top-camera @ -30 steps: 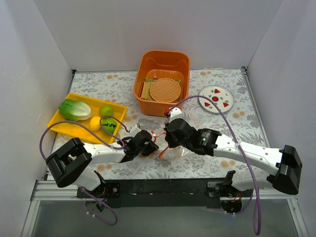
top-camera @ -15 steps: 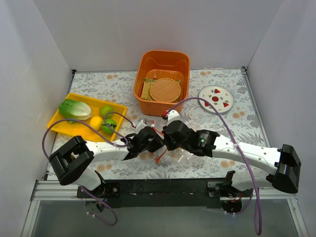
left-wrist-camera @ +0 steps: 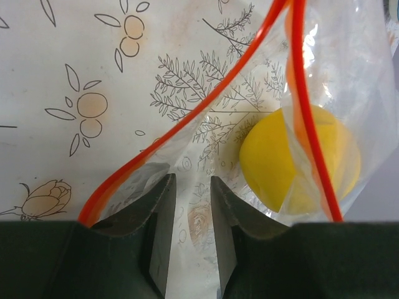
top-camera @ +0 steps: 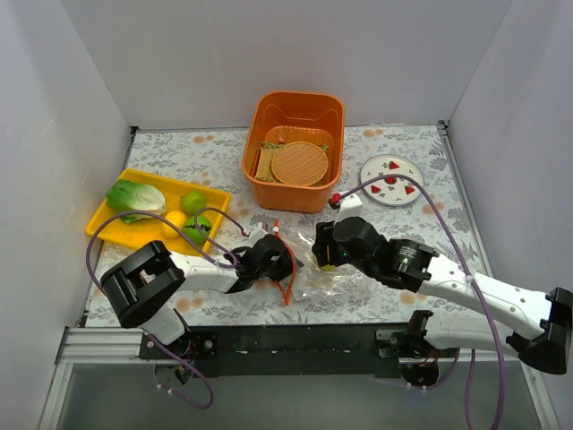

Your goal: Open the zip-top bag and remove the fake food

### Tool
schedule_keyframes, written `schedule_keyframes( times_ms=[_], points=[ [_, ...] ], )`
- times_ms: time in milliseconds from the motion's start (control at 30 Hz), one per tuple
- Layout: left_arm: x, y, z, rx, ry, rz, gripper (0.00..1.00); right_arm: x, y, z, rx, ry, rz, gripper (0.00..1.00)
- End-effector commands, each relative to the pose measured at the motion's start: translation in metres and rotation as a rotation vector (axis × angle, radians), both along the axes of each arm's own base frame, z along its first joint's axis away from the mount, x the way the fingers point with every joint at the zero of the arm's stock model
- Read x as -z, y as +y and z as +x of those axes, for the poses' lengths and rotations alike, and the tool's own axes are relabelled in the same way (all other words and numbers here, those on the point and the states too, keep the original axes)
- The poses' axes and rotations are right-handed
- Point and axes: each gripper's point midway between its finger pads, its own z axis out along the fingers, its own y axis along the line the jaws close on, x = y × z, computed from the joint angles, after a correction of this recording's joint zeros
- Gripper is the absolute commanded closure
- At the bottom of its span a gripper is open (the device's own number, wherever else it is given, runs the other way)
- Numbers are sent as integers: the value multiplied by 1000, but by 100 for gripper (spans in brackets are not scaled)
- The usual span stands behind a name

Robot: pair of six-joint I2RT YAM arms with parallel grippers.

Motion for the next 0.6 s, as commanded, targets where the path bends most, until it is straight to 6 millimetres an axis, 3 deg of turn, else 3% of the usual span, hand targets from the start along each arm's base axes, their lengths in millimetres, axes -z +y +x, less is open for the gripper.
schedule_keyframes(
  times_ms=[0, 167, 367, 567],
  points=[
    [-5, -3, 0, -12, -4, -27, 71, 13, -49, 32, 156, -2, -33, 44],
    [-4, -5, -1, 0, -8, -36, 69, 47, -64, 55, 158, 94, 17, 50],
    [-11, -11, -2, 29, -46, -62, 61, 89, -56, 70, 151, 202, 9, 54],
    [-24, -15, -3, 62, -121, -101, 51, 103, -51, 78, 164, 223, -3, 56]
  ],
)
